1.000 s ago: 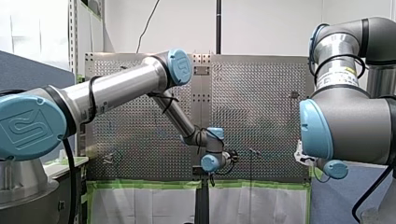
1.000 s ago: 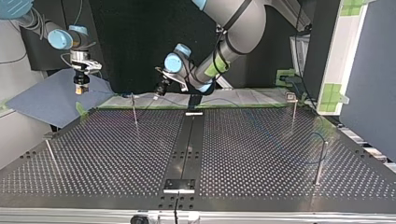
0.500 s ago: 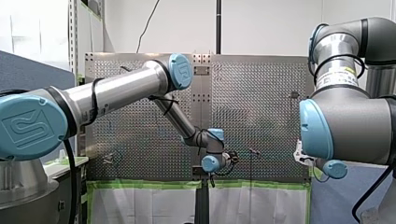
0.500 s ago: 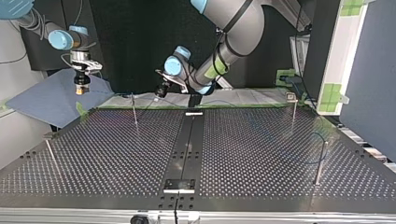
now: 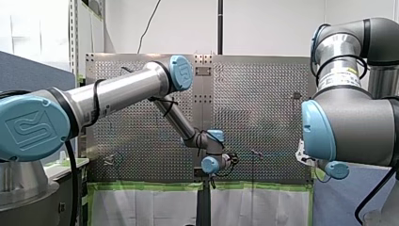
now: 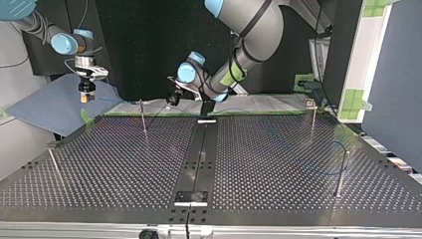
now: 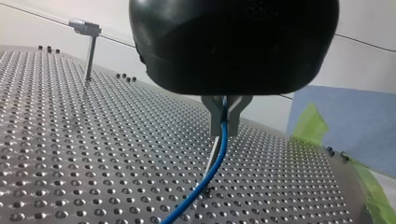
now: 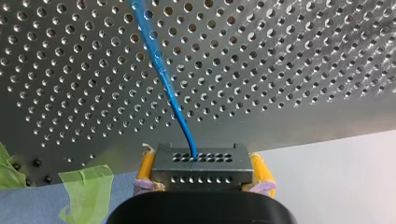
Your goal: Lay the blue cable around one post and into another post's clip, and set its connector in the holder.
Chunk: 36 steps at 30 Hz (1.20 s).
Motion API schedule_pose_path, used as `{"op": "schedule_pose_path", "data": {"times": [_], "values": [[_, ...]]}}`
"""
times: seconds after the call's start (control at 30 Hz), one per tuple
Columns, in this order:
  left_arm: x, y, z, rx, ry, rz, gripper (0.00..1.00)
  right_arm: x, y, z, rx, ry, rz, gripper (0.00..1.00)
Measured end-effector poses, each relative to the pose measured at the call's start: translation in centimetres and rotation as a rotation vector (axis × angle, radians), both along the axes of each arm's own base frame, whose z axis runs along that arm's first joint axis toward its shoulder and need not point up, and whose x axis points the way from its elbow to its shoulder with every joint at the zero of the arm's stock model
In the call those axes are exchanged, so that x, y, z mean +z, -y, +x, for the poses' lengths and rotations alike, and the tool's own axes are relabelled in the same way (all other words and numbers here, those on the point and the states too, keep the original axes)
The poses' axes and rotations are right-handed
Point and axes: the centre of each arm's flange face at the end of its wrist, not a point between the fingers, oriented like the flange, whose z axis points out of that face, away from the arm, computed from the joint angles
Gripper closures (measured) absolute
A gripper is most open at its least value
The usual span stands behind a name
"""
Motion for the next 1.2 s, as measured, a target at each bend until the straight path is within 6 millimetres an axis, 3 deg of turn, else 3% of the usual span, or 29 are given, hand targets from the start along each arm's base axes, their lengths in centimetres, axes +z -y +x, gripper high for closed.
{"op": "schedule_pose_path", "data": {"times": [0.23, 0.33, 0.37, 0.4, 0.47, 0.5, 0.53, 0.57, 0.97, 1.2], "values": [[0.3, 0.5, -0.1, -0.019, 0.0, -0.028, 0.95, 0.2, 0.3, 0.6, 0.013, -0.001, -0.007, 1.0], [0.4, 0.6, -0.1, -0.024, 0.0, -0.034, 0.9, 0.2, 0.4, 0.7, 0.015, -0.003, -0.007, 1.0], [0.4, 0.7, -0.1, -0.025, 0.001, -0.034, 0.81, 0.2, 0.4, 0.8, 0.015, -0.004, -0.007, 1.0], [0.4, 0.7, -0.1, -0.026, 0.001, -0.033, 0.81, 0.2, 0.4, 0.8, 0.016, -0.004, -0.006, 1.0], [0.4, 0.7, -0.1, -0.028, 0.002, -0.026, 0.53, 0.2, 0.4, 0.9, 0.017, -0.005, -0.006, 1.0], [0.3, 0.7, -0.2, -0.029, 0.003, -0.021, 0.53, 0.2, 0.4, 0.9, 0.017, -0.005, -0.006, 1.0], [0.3, 0.6, -0.2, -0.03, 0.002, -0.012, 0.2, 0.2, 0.4, 0.9, 0.017, -0.006, -0.006, 1.0], [0.2, 0.6, -0.2, -0.03, 0.002, -0.005, 0.0, 0.2, 0.4, 0.9, 0.018, -0.006, -0.006, 1.0], [-0.3, 0.1, -0.9, -0.062, -0.019, 0.106, 0.0, 0.2, 0.3, 1.2, 0.022, -0.01, -0.002, 1.0], [-0.6, 0.8, -2.8, -0.147, -0.021, 0.178, 0.0, 0.1, 0.1, 1.7, 0.027, -0.023, 0.003, 1.0]]}}
